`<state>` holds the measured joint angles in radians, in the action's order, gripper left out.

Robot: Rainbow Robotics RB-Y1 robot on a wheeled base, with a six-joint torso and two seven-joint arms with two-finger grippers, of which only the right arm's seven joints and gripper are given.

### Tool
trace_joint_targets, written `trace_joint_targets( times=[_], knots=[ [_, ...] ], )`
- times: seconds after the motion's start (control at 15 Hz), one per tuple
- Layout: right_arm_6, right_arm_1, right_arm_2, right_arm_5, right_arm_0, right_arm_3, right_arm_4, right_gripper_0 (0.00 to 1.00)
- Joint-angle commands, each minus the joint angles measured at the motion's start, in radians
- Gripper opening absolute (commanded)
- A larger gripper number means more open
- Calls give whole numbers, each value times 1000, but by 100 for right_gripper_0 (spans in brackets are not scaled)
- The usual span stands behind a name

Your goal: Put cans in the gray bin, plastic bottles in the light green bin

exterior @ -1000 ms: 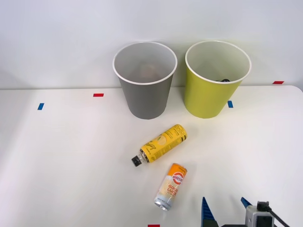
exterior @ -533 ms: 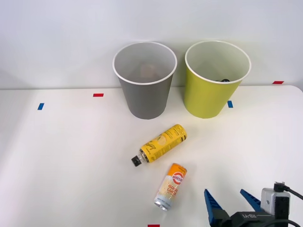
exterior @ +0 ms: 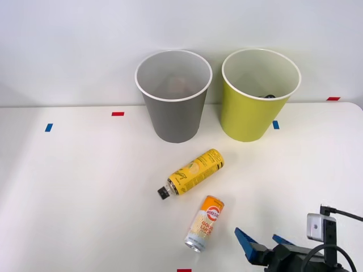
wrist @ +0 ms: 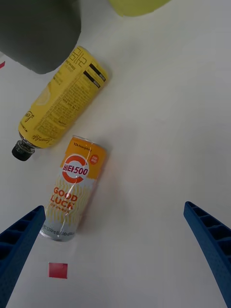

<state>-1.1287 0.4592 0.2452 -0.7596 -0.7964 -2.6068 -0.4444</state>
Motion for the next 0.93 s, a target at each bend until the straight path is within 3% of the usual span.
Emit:
trace_joint_targets(
  times=[0.07, 0.2, 0.4, 0.67, 0.93],
  knots=[
    [224, 41, -14, -187, 160, -11, 10, 100],
    [365, 62, -12, -313, 276, -11, 4, 100],
    [481, 115, 29, -423, 388, -11, 6, 100],
    [504, 199, 106, -576, 537, -11, -13, 100],
    [524, 197, 144, -649, 677, 19, -111, 100]
  ],
)
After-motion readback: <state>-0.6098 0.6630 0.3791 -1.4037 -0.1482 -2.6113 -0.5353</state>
